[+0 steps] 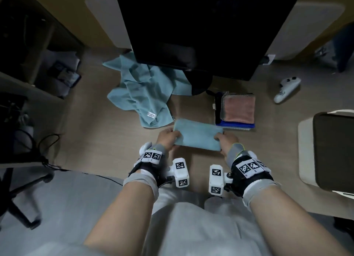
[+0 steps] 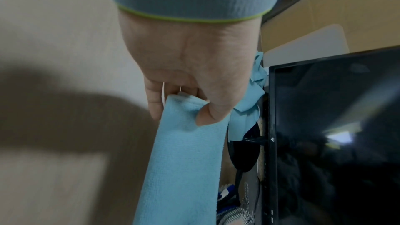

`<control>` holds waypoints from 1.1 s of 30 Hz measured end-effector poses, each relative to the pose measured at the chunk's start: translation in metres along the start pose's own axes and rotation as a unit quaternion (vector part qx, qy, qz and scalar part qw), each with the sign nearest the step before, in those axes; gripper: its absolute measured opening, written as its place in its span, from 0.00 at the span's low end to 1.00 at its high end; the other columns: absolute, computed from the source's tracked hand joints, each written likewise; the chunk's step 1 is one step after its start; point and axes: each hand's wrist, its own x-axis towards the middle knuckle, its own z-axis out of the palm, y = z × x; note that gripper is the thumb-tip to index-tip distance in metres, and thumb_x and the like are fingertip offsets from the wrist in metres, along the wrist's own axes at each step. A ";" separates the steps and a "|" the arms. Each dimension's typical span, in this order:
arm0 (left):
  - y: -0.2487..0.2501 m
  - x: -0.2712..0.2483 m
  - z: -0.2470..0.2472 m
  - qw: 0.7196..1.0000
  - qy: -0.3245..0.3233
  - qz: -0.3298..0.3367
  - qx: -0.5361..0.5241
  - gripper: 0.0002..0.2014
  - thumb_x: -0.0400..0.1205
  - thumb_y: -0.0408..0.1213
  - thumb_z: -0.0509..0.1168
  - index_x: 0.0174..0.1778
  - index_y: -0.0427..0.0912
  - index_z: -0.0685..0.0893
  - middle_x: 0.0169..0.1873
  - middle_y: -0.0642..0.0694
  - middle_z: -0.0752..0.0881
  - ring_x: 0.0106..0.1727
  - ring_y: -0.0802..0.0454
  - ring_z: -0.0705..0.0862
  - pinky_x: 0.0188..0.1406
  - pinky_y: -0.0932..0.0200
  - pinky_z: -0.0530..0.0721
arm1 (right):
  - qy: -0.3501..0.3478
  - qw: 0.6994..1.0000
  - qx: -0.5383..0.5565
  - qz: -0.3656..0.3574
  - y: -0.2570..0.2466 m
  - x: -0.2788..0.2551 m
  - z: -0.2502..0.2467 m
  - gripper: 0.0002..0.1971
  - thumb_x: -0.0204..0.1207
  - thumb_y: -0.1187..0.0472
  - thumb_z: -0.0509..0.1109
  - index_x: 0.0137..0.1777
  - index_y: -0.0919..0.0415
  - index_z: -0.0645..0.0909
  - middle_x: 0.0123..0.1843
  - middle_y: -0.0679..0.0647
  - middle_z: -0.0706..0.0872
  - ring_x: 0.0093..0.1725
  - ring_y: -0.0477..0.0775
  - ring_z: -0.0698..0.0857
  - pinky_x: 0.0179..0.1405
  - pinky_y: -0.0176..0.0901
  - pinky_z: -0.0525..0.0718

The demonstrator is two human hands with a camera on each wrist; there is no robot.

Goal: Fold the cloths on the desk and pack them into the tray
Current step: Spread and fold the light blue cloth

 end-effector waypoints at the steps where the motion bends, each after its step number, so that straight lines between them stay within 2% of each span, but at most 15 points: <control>1: 0.007 0.008 -0.002 1.000 -0.008 -0.002 0.010 0.09 0.79 0.27 0.61 0.41 0.45 0.83 0.41 0.44 0.85 0.40 0.49 0.84 0.41 0.57 0.83 | 0.006 1.000 0.001 0.002 -0.006 0.003 0.004 0.04 0.63 0.58 0.69 0.33 0.58 0.81 0.43 0.61 0.88 0.45 0.64 0.87 0.48 0.57 0.85; 4: 0.023 0.026 -0.005 0.998 -0.026 0.001 0.062 0.03 0.73 0.32 0.67 0.38 0.44 0.84 0.41 0.42 0.87 0.46 0.40 0.87 0.48 0.49 0.86 | 0.010 1.000 -0.019 0.002 -0.019 0.010 0.011 0.04 0.71 0.61 0.68 0.43 0.60 0.82 0.46 0.62 0.86 0.45 0.62 0.85 0.44 0.53 0.81; 6: 0.035 0.040 -0.012 0.994 -0.033 0.010 0.106 0.06 0.63 0.38 0.70 0.35 0.43 0.85 0.41 0.39 0.88 0.49 0.37 0.88 0.52 0.45 0.86 | 0.013 0.999 -0.036 0.006 -0.030 0.017 0.020 0.07 0.72 0.59 0.67 0.48 0.59 0.81 0.48 0.61 0.86 0.47 0.63 0.85 0.47 0.54 0.82; 7: 0.042 0.047 -0.017 0.992 -0.037 0.007 0.119 0.07 0.62 0.39 0.71 0.33 0.42 0.84 0.40 0.39 0.87 0.46 0.38 0.88 0.49 0.46 0.85 | 0.019 0.999 -0.040 0.013 -0.035 0.020 0.027 0.09 0.71 0.57 0.68 0.49 0.58 0.82 0.48 0.60 0.86 0.48 0.63 0.86 0.49 0.55 0.83; 10: 0.060 0.072 -0.033 0.987 -0.030 0.003 0.161 0.08 0.71 0.37 0.73 0.38 0.36 0.83 0.39 0.39 0.86 0.40 0.44 0.84 0.44 0.52 0.79 | 0.034 0.998 -0.034 0.028 -0.050 0.029 0.052 0.13 0.70 0.57 0.68 0.54 0.57 0.85 0.49 0.58 0.87 0.48 0.62 0.86 0.50 0.53 0.83; 13: 0.065 0.092 -0.045 0.978 -0.007 0.025 0.206 0.26 0.58 0.51 0.72 0.46 0.35 0.87 0.50 0.35 0.89 0.52 0.38 0.87 0.55 0.46 0.85 | 0.036 0.999 -0.004 0.028 -0.059 0.034 0.073 0.13 0.72 0.61 0.69 0.56 0.59 0.86 0.51 0.58 0.88 0.49 0.62 0.86 0.52 0.53 0.84; 15: 0.068 0.110 -0.059 0.968 0.020 0.033 0.246 0.30 0.57 0.55 0.69 0.49 0.37 0.89 0.52 0.39 0.89 0.54 0.40 0.86 0.59 0.45 0.84 | 0.028 0.999 0.012 0.038 -0.064 0.041 0.088 0.12 0.75 0.64 0.67 0.58 0.60 0.84 0.51 0.58 0.87 0.48 0.60 0.85 0.51 0.52 0.84; 17: 0.082 0.115 -0.069 0.969 0.032 0.019 0.245 0.24 0.66 0.50 0.69 0.54 0.40 0.89 0.55 0.39 0.88 0.59 0.40 0.85 0.63 0.47 0.83 | 0.026 0.998 0.012 0.052 -0.073 0.047 0.099 0.10 0.77 0.64 0.67 0.57 0.60 0.82 0.54 0.59 0.86 0.49 0.60 0.83 0.51 0.52 0.83; 19: 0.087 0.120 -0.072 0.972 0.035 0.013 0.233 0.16 0.76 0.45 0.69 0.56 0.41 0.89 0.58 0.38 0.88 0.62 0.40 0.85 0.65 0.50 0.82 | 0.044 0.998 -0.004 0.049 -0.078 0.052 0.099 0.12 0.78 0.66 0.67 0.61 0.63 0.80 0.55 0.59 0.83 0.49 0.59 0.80 0.46 0.46 0.76; 22: 0.084 0.122 -0.065 0.972 0.019 -0.005 0.233 0.17 0.83 0.44 0.64 0.60 0.36 0.86 0.61 0.37 0.87 0.63 0.39 0.84 0.61 0.53 0.81 | 0.082 0.994 -0.049 0.051 -0.083 0.058 0.090 0.22 0.78 0.67 0.67 0.72 0.64 0.76 0.60 0.61 0.82 0.54 0.64 0.80 0.47 0.42 0.69; 25: 0.074 0.120 -0.053 0.970 -0.009 -0.020 0.243 0.16 0.86 0.39 0.61 0.63 0.34 0.84 0.64 0.34 0.85 0.63 0.38 0.83 0.61 0.52 0.79 | 0.086 0.990 -0.084 0.068 -0.082 0.063 0.082 0.23 0.77 0.66 0.66 0.73 0.62 0.76 0.62 0.63 0.84 0.54 0.67 0.82 0.47 0.44 0.70; 28: 0.068 0.125 -0.050 0.965 -0.052 -0.014 0.258 0.07 0.77 0.40 0.69 0.46 0.45 0.90 0.52 0.37 0.90 0.54 0.38 0.87 0.54 0.47 0.85 | 0.114 0.991 -0.047 0.060 -0.078 0.068 0.084 0.22 0.73 0.64 0.69 0.68 0.61 0.79 0.60 0.62 0.86 0.59 0.68 0.84 0.53 0.49 0.77; 29: 0.065 0.131 -0.051 0.969 -0.033 -0.001 0.246 0.10 0.72 0.46 0.70 0.45 0.48 0.90 0.50 0.40 0.90 0.53 0.38 0.88 0.54 0.45 0.85 | 0.114 0.991 -0.036 0.057 -0.078 0.069 0.086 0.25 0.72 0.63 0.70 0.70 0.60 0.77 0.63 0.61 0.84 0.61 0.67 0.83 0.58 0.52 0.79; 31: 0.059 0.150 -0.052 0.972 -0.007 0.053 0.230 0.22 0.66 0.55 0.68 0.55 0.53 0.86 0.53 0.45 0.90 0.57 0.43 0.87 0.62 0.46 0.83 | 0.108 0.993 -0.030 0.046 -0.079 0.069 0.088 0.31 0.71 0.60 0.72 0.75 0.57 0.71 0.70 0.60 0.79 0.67 0.66 0.80 0.66 0.57 0.78; 33: 0.069 0.152 -0.052 0.973 -0.024 0.087 0.214 0.32 0.63 0.55 0.68 0.66 0.56 0.80 0.60 0.43 0.87 0.64 0.45 0.84 0.70 0.47 0.78 | 0.110 0.993 -0.031 0.029 -0.083 0.069 0.090 0.32 0.71 0.58 0.74 0.76 0.55 0.70 0.75 0.59 0.75 0.70 0.65 0.77 0.68 0.58 0.76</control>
